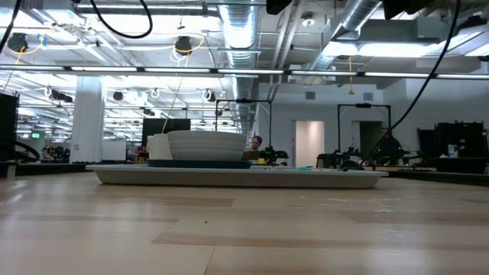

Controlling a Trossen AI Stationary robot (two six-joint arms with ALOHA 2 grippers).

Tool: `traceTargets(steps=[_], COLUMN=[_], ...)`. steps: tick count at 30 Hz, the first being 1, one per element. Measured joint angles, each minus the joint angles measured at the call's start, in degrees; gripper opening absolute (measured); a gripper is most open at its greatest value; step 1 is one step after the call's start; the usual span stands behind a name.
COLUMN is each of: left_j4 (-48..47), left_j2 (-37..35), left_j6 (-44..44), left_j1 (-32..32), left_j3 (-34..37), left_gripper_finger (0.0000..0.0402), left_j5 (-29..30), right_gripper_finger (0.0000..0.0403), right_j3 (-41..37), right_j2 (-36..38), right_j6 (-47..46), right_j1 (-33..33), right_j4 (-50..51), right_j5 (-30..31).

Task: Set up tray
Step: Put the yellow knife on the black napkin to the right of the orange fork

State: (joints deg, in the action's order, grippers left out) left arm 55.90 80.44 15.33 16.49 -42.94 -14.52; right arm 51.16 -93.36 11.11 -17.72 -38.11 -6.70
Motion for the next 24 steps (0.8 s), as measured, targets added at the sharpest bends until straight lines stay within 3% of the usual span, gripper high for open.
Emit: traceTargets(steps=[8, 18, 24], left_j4=[0.00, 0.01, -1.38], left_j2=[0.00, 0.00, 0.00], left_j6=[-1.20, -2.45, -2.59], left_j1=[-0.06, 0.13, 0.70], left_j3=[0.00, 0.02, 0.02], left_gripper_finger=[0.0053, 0.0166, 0.0210], left_j5=[0.22, 2.01, 3.38], right_gripper_finger=[0.0001, 0.0000, 0.0000], right_j3=[0.00, -0.02, -0.09], right_j2=[0.00, -0.04, 1.58], right_j6=[0.47, 0.52, 0.89], right_j1=[0.24, 0.24, 0.15], right_j4=[0.25, 1.23, 7.21], right_j5=[0.45, 0.90, 9.49])
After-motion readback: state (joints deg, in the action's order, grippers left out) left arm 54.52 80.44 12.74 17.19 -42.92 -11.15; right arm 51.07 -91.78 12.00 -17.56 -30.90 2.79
